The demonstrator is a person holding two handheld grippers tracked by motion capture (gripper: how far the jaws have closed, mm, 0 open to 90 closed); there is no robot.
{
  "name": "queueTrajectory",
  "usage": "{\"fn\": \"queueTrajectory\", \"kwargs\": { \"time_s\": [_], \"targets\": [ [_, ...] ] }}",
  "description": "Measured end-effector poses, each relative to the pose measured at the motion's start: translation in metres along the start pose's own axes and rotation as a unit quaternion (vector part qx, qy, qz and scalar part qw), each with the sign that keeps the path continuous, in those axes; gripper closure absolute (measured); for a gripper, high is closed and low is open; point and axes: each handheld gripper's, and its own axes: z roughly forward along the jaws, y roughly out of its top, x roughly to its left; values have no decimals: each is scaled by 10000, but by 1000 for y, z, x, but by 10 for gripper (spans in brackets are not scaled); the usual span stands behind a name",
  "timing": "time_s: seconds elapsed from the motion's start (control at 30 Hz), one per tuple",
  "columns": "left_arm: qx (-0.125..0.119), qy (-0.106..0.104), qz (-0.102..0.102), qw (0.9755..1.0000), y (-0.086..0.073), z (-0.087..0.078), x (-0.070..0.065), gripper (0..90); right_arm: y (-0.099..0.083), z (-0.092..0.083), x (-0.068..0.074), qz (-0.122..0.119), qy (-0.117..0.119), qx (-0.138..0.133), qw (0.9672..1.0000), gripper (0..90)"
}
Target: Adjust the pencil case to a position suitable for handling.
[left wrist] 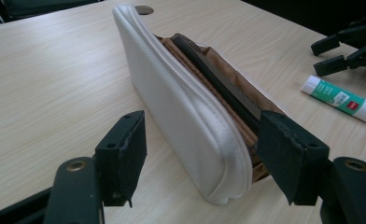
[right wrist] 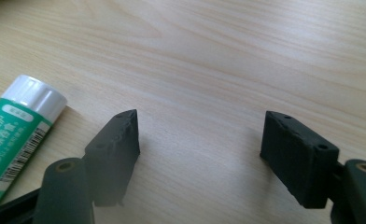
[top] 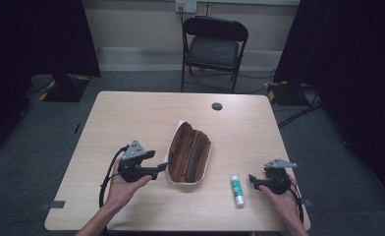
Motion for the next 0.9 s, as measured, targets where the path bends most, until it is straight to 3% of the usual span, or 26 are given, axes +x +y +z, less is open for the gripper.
{"fn": "queueTrajectory", "kwargs": {
  "time_s": [0.07, 0.3, 0.5, 0.53, 0.6, 0.63, 0.7, 0.77, 0.8, 0.87, 0.9],
  "targets": [
    [21, 94, 173, 9998, 1, 5, -5, 316, 0, 1, 0, 2, 24, -26, 10000, 270],
    [203, -40, 122, 9997, -8, 27, -12, 280, -5, 3, 2, -9, 35, -286, 9996, 257],
    [313, -20, 230, 9992, -13, 34, -12, 420, -5, 3, 2, -3, 32, -289, 9996, 257],
    [303, -43, 186, 9994, -14, 35, -11, 435, -5, 3, 2, -4, 33, -288, 9996, 257],
    [141, -237, -248, 9993, -15, 32, -6, 481, -5, 3, 2, -3, 33, -289, 9996, 257],
    [162, -227, -214, 9994, -15, 32, -5, 501, -5, 3, 2, -4, 33, -289, 9996, 257],
    [234, -46, 106, 9997, -15, 33, -5, 503, -5, 3, 2, -4, 33, -288, 9996, 257],
    [176, -95, -200, 9996, -17, 36, -2, 478, -5, 3, 2, -3, 33, -289, 9996, 257],
    [195, -48, -175, 9996, -17, 36, -2, 475, -5, 3, 2, -2, 34, -289, 9996, 257],
    [261, -17, 81, 9996, -16, 37, -3, 520, -5, 3, 2, -2, 33, -288, 9996, 257],
    [282, -9, 72, 9996, -16, 37, -3, 539, -5, 3, 2, -3, 34, -289, 9996, 257]
  ]
}}
